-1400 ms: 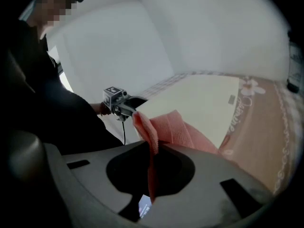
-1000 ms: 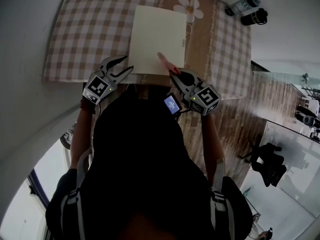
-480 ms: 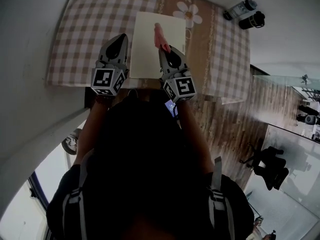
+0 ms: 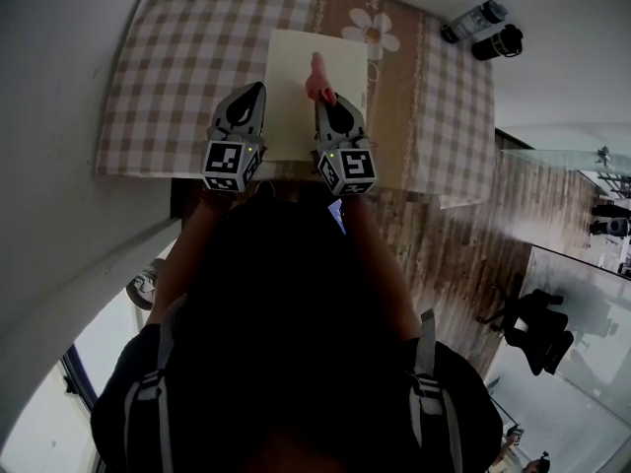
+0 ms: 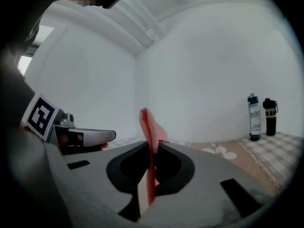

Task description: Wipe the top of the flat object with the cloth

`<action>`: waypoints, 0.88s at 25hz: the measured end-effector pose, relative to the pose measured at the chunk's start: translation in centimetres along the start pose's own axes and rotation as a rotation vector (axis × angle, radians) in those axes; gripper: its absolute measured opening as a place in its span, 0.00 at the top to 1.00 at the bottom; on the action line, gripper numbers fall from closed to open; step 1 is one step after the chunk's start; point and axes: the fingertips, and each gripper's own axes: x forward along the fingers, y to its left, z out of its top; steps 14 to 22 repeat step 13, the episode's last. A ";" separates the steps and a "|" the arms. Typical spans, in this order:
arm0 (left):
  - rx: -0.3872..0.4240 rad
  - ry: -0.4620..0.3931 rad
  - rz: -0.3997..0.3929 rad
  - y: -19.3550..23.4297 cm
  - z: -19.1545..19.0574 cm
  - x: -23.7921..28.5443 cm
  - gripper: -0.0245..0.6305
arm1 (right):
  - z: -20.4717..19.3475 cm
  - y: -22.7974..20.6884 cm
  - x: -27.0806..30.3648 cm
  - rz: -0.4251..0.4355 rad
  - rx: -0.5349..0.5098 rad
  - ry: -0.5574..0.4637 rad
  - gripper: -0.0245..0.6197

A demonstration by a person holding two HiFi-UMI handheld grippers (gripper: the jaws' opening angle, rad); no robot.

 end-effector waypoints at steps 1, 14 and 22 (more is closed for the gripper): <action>0.005 0.001 -0.009 -0.2 -0.1 0.2 0.96 | 0.0 -0.1 0.0 -0.002 -0.002 -0.001 0.94; 0.055 0.003 -0.067 -2.2 -0.4 3.1 0.96 | -0.6 -1.8 0.5 -0.035 -0.003 0.010 0.94; 0.055 0.003 -0.067 -2.2 -0.4 3.1 0.96 | -0.6 -1.8 0.5 -0.035 -0.003 0.010 0.94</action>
